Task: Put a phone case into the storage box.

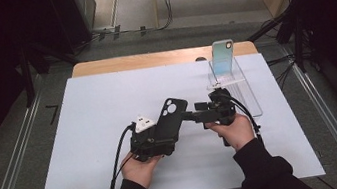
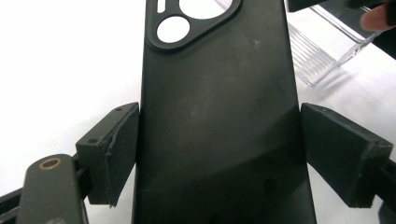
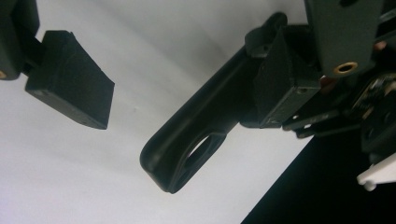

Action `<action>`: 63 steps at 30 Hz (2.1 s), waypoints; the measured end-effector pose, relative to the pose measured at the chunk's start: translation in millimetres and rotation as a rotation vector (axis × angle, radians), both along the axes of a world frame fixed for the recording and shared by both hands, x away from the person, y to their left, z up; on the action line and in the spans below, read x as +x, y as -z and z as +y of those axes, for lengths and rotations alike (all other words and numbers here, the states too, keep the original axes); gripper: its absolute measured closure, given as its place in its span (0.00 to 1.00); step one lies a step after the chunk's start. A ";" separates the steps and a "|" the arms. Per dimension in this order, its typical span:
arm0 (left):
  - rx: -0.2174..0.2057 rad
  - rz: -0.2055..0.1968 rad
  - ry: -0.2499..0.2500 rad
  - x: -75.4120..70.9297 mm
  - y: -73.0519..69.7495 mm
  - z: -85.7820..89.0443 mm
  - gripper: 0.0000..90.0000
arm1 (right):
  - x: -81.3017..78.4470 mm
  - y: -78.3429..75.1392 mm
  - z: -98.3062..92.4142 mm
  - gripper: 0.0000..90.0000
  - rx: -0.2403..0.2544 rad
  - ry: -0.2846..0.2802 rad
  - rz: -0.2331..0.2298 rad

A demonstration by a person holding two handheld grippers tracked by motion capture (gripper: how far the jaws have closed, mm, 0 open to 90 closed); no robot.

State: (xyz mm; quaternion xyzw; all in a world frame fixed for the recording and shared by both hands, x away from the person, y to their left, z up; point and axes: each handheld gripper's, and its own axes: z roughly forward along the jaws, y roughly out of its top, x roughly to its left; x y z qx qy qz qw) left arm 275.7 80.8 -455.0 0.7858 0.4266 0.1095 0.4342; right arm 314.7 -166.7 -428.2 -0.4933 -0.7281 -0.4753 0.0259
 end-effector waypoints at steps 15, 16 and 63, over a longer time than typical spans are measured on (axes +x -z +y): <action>-0.002 -0.114 -0.001 -15.5 1.6 -7.7 0.17 | 15.2 3.8 7.3 0.25 0.073 0.017 0.037; -0.007 -0.123 0.000 -16.6 1.6 -8.1 0.17 | 15.8 3.9 7.4 0.27 0.084 0.017 0.046; -0.031 0.124 0.197 1.5 -22.5 -1.5 0.15 | 2.1 -27.6 1.7 0.86 0.089 -0.068 0.005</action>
